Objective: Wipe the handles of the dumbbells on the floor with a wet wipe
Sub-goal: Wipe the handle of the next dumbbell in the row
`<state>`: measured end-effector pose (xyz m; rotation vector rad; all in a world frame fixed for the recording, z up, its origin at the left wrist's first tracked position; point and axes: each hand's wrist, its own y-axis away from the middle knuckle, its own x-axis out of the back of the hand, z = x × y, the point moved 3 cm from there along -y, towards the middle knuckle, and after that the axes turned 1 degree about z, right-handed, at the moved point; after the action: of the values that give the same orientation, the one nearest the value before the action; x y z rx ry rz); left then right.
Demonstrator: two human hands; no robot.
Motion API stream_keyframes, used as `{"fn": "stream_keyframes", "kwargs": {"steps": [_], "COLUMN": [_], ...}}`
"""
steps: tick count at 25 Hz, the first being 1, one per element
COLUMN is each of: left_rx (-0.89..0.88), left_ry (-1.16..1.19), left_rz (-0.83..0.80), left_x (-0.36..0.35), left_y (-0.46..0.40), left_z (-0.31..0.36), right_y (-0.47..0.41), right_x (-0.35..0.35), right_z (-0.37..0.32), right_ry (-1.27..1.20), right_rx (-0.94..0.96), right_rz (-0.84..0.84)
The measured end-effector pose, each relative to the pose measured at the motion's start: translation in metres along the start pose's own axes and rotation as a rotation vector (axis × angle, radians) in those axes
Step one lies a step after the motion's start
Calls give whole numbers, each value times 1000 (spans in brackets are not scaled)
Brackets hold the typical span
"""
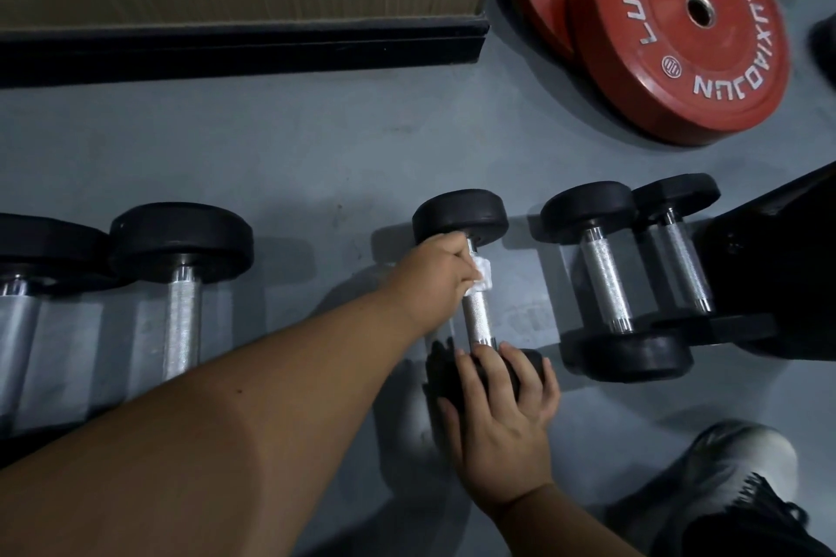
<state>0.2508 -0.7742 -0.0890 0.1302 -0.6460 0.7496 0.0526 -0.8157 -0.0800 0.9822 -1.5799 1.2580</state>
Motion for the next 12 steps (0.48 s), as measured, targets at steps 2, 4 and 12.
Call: {"fn": "stream_keyframes", "kwargs": {"steps": [2,4,12], "left_rx": [-134,-254,-310], "left_ry": [-23,-31,-67], "left_rz": [-25,-103,-215], "left_x": [1,-1,-8], "left_y": [10,22,27], "left_z": [1,4,12], "right_y": [1,1,-1], "right_x": [-2,-3,-2], "right_z": [-1,-2,3], "right_ry": [5,8,-5], "right_rx": [0,1,0], "right_rz": [3,7,25]}}
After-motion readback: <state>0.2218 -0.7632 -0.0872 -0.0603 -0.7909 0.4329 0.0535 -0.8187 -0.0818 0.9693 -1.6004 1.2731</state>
